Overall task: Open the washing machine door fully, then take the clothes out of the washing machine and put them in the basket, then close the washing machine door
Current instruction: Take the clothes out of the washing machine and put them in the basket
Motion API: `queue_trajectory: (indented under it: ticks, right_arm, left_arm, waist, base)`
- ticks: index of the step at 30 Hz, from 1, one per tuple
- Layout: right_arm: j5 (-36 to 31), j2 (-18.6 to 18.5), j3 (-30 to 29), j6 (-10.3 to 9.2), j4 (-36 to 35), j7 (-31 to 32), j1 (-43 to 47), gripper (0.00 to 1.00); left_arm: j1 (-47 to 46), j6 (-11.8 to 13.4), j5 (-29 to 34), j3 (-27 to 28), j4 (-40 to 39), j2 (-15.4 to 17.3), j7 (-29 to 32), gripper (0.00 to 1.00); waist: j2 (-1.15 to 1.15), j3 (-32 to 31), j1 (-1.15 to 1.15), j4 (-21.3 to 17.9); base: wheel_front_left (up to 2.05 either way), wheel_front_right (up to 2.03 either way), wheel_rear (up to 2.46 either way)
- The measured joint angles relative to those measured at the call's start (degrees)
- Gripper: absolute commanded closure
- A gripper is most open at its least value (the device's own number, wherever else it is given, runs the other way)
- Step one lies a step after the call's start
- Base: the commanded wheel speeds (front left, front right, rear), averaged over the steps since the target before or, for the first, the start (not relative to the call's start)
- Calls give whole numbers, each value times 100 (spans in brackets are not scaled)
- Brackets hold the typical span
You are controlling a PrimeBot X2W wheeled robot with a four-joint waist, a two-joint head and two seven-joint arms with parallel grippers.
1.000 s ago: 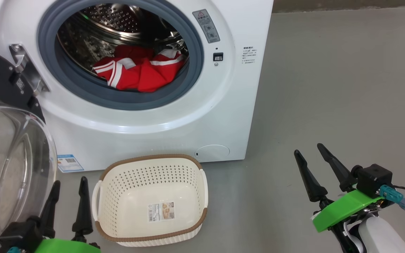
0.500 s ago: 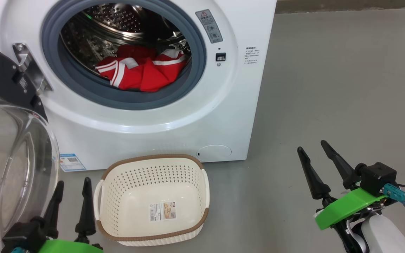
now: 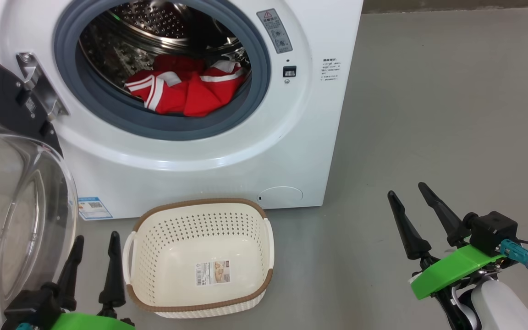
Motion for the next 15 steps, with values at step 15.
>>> queue_trajectory:
  ticks: [15]
  right_arm:
    - [0,14,34,0,0,1,0,0]
  left_arm:
    - [-1,-51,94,11,31,-26,0,0]
  waist:
    - [0,47,0,22]
  base:
    - [49,-49,0]
